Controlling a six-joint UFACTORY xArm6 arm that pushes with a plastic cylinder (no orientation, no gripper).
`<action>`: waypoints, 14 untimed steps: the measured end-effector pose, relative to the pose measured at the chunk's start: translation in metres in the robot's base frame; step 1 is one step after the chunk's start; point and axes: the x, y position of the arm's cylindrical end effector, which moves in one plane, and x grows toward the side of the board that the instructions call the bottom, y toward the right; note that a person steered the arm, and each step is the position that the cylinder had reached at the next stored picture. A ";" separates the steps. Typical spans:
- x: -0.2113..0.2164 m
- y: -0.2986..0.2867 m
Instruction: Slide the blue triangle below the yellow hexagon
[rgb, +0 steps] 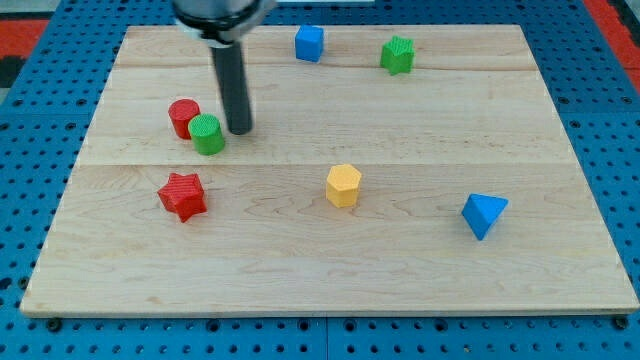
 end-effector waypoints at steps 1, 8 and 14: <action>0.024 -0.020; 0.127 0.256; 0.183 0.183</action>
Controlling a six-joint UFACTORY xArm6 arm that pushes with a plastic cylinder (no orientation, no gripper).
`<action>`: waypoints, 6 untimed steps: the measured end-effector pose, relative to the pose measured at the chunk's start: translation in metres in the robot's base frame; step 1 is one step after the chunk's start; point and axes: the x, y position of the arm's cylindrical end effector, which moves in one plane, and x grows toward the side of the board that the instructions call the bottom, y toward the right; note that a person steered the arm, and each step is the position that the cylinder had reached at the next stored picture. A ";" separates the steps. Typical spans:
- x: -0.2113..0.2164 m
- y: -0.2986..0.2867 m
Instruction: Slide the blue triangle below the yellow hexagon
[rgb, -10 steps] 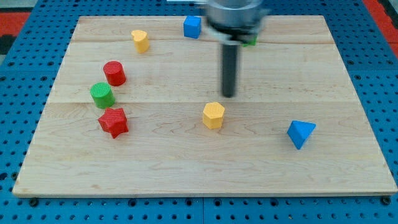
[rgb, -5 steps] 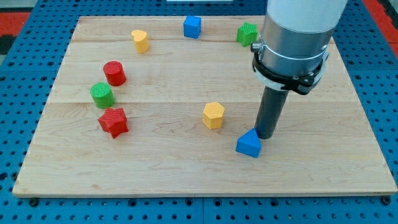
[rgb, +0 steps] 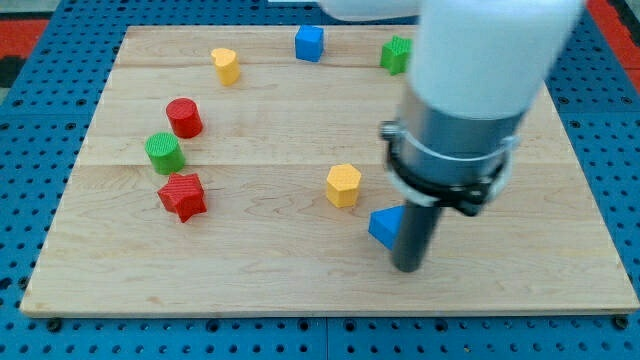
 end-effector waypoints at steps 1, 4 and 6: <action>-0.010 -0.052; -0.007 0.052; -0.035 -0.070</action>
